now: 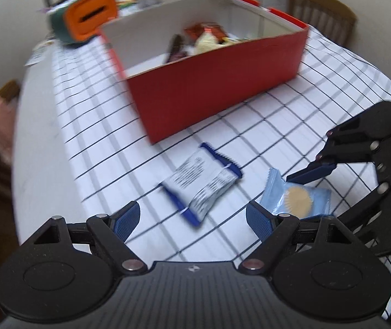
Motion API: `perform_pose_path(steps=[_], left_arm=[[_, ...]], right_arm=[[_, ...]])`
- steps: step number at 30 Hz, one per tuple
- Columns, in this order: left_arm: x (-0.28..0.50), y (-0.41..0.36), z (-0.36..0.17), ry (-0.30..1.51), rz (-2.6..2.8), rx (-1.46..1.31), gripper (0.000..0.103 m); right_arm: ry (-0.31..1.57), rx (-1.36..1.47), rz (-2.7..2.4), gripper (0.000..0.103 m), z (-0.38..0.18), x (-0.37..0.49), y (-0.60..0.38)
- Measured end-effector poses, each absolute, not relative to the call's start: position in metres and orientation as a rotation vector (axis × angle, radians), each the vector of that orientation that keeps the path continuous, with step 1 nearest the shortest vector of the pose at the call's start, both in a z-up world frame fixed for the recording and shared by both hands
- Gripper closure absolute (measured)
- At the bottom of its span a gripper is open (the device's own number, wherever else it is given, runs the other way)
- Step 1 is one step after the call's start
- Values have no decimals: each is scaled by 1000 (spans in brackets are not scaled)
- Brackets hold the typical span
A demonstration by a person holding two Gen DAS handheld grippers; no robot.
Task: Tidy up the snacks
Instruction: 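Grasp light-blue cookie packet with right tool while left tool grasps blue-white packet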
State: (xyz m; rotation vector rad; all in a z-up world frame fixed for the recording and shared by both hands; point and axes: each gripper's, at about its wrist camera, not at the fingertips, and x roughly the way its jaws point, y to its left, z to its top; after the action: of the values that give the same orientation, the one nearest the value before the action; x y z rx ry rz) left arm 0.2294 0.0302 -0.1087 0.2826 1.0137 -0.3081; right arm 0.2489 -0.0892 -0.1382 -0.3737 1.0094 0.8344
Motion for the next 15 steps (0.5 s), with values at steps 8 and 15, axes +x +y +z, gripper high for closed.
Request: perform_pose_path(steps=[8,15], left_arm=[[274,13,-126,1090,-470,348,18],[295,10,-150,1160,-481,380,18]], right_arm=[[1049,-202,783,56,-128,252,-144],[1065,-90,748,56,-124,253,-170]])
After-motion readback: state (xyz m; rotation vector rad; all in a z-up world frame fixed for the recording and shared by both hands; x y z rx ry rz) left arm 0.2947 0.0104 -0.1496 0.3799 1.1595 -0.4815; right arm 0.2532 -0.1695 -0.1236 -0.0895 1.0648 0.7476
